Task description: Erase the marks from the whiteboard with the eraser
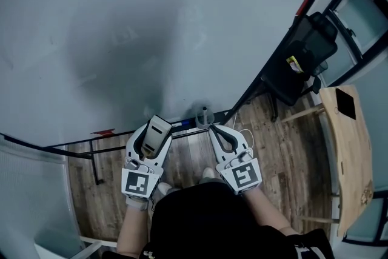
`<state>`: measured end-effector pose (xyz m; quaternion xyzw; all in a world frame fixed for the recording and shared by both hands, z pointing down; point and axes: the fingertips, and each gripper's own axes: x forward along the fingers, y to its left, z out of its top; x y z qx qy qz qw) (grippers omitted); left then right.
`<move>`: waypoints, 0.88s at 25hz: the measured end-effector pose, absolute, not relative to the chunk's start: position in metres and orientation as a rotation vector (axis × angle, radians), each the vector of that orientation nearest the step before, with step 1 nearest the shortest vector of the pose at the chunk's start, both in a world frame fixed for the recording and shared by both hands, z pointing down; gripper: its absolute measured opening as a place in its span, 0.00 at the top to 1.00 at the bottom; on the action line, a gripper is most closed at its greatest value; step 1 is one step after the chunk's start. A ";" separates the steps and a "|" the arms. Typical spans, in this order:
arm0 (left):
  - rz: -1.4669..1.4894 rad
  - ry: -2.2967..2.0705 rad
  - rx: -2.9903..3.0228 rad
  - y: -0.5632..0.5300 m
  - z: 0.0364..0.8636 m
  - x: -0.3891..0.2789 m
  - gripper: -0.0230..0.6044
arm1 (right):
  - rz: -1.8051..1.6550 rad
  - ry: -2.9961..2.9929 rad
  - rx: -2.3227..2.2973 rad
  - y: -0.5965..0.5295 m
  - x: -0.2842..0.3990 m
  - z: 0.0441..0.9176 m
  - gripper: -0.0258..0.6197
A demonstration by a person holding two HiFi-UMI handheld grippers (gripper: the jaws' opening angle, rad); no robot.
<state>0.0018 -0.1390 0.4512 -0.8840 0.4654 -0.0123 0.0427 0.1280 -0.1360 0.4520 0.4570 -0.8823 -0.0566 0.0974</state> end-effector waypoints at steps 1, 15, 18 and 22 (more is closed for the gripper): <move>-0.035 1.421 -2.707 -0.138 0.452 0.000 0.54 | -0.165 -2.610 1.351 -0.135 0.127 0.453 0.91; -0.029 1.451 -2.719 -0.129 0.465 -0.021 0.54 | -0.149 -2.563 1.363 -0.127 0.114 0.465 0.92; -0.031 1.449 -2.721 -0.129 0.467 -0.024 0.54 | -0.140 -2.563 1.368 -0.127 0.111 0.466 0.92; -0.037 1.440 -2.721 -0.129 0.473 -0.029 0.54 | -0.116 -2.577 1.376 -0.128 0.104 0.467 0.92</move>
